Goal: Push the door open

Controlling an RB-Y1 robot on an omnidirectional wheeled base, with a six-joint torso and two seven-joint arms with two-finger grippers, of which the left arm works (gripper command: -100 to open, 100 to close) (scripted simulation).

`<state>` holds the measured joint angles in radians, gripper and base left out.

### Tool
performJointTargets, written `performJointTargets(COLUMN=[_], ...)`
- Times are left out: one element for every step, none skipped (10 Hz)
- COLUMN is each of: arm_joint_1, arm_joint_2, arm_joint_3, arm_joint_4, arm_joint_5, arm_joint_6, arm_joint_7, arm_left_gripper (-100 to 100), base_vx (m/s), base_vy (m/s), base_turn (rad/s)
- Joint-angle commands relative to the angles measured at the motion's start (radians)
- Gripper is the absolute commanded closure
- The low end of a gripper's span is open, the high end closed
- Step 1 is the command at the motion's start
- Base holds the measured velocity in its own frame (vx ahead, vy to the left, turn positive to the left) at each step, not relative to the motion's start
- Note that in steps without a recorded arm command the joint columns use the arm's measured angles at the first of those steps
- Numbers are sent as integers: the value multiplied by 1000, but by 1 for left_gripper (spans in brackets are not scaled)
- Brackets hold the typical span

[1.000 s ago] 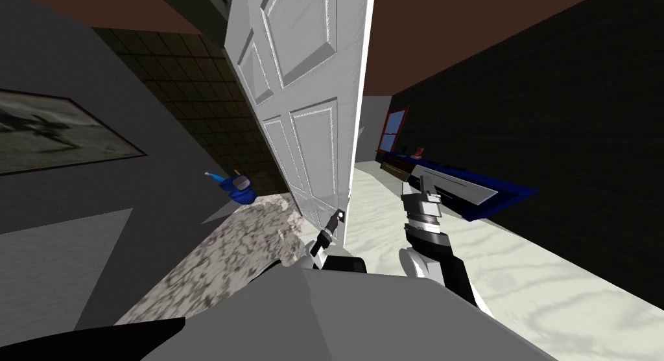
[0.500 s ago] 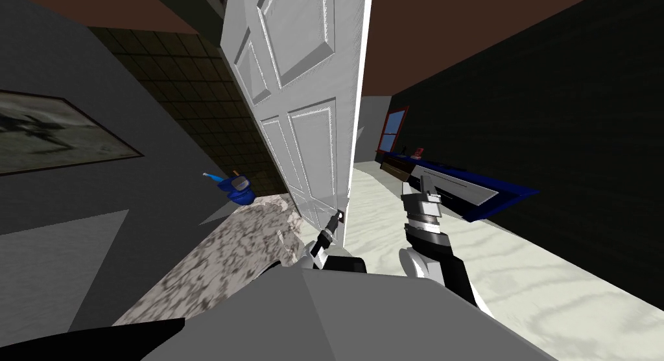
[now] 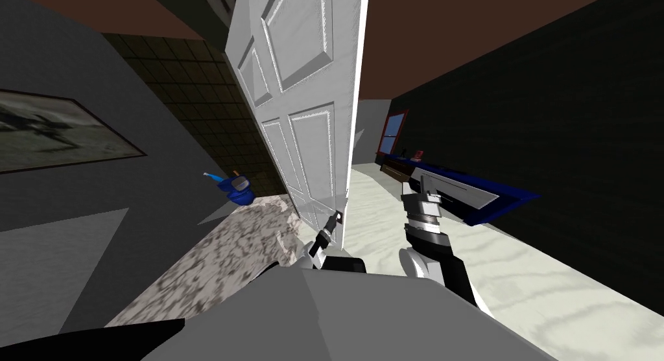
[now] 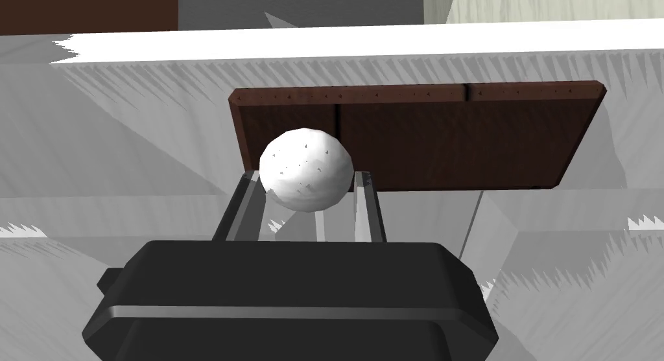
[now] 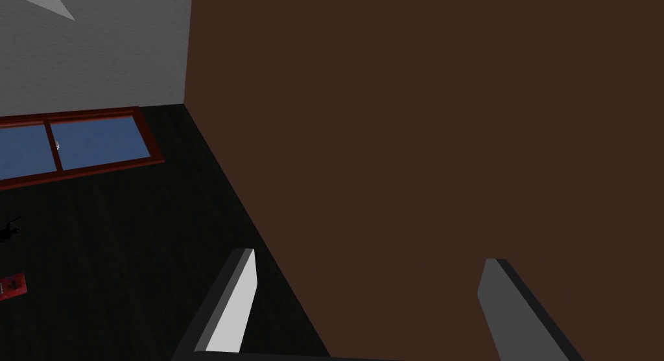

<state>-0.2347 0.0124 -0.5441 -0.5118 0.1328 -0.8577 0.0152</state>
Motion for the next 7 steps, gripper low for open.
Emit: performJointTargets(arm_joint_1=[-11, -11, -14, -15, -17, -17, -19], arm_joint_2=[16, 16, 21, 21, 18, 18, 12], arm_joint_3=[26, 26, 49, 66, 83, 83, 98], arm_joint_4=[2, 2, 3, 3, 4, 4, 5], arm_joint_5=[9, 9, 16, 21, 26, 26, 31], arm_joint_6=[-1, -1, 3, 7, 10, 10, 13], arm_joint_7=[-5, -5, -12, -18, -23, -23, -28], arm_left_gripper=[100, 100, 100, 100, 100, 100, 100], base_vx=[105, 82, 128, 164, 160, 119, 113], base_vy=[-151, -120, -154, -185, -216, -148, -85], base_turn=[63, 8, 49, 96, 72, 46, 36])
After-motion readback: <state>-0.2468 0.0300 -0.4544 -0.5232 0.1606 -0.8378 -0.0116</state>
